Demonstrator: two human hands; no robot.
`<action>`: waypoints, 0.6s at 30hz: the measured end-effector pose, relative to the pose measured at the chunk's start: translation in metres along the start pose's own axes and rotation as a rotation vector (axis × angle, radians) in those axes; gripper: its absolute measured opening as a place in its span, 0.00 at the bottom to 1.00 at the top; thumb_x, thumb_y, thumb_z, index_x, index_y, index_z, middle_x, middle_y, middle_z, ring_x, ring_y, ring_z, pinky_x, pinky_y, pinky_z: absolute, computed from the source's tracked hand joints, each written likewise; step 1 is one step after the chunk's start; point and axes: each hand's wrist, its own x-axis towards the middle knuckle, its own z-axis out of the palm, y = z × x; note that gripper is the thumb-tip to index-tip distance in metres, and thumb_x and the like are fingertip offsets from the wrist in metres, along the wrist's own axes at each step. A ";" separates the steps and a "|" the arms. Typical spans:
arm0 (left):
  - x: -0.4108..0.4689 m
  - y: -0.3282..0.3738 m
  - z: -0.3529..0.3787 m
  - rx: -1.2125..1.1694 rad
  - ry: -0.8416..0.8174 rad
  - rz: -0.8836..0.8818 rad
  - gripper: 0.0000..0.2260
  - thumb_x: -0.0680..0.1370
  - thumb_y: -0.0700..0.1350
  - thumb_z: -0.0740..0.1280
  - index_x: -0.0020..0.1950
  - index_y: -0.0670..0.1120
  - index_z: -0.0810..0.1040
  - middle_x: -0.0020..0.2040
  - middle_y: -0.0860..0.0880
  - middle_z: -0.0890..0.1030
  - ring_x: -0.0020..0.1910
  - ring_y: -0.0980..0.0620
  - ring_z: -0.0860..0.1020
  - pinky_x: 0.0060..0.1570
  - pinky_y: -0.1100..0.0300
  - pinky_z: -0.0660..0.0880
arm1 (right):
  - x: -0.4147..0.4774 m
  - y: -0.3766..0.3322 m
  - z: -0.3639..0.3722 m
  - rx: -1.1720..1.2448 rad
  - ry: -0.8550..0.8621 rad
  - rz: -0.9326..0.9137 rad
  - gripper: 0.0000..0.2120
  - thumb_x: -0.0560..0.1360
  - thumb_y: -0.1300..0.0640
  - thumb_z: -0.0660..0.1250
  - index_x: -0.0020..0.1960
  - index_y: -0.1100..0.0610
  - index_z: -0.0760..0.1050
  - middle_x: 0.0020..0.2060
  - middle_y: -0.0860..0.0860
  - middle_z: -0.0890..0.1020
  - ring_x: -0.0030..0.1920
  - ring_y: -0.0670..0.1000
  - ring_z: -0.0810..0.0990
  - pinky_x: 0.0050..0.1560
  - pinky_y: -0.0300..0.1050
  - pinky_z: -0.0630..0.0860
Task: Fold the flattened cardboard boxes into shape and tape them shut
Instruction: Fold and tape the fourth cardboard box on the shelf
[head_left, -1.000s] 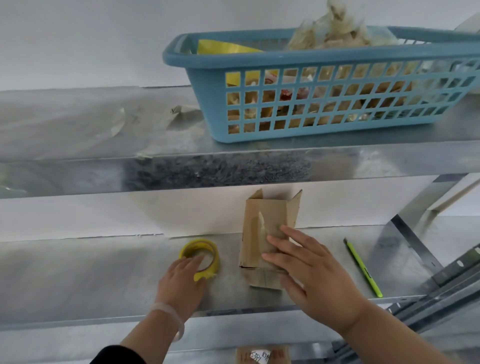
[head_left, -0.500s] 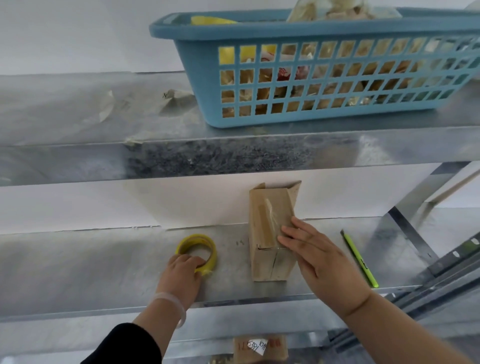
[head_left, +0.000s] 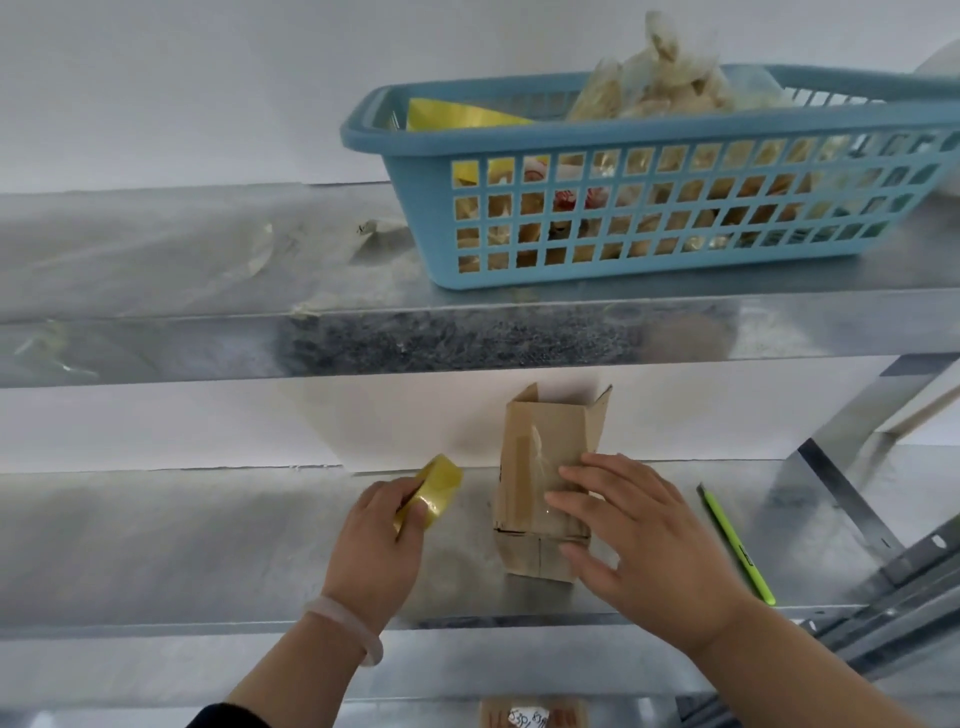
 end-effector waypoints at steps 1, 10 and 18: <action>0.001 0.005 -0.002 -0.016 0.007 0.022 0.13 0.78 0.48 0.60 0.58 0.48 0.79 0.51 0.56 0.78 0.50 0.64 0.71 0.51 0.72 0.66 | 0.001 0.000 -0.001 0.003 -0.002 0.002 0.19 0.73 0.42 0.66 0.60 0.48 0.80 0.62 0.45 0.79 0.67 0.49 0.73 0.72 0.43 0.62; 0.004 0.042 -0.020 0.000 0.034 0.153 0.13 0.78 0.50 0.59 0.57 0.48 0.78 0.49 0.56 0.77 0.52 0.64 0.71 0.47 0.76 0.64 | 0.023 -0.005 -0.010 -0.011 -0.056 0.040 0.23 0.73 0.36 0.61 0.62 0.46 0.80 0.59 0.42 0.80 0.65 0.48 0.75 0.69 0.54 0.69; 0.002 0.048 -0.030 -0.034 0.061 0.127 0.09 0.79 0.46 0.60 0.54 0.48 0.80 0.48 0.55 0.78 0.52 0.65 0.72 0.46 0.78 0.65 | 0.020 0.004 0.001 -0.030 -0.239 0.082 0.29 0.75 0.37 0.60 0.74 0.47 0.68 0.75 0.48 0.67 0.76 0.47 0.57 0.74 0.46 0.55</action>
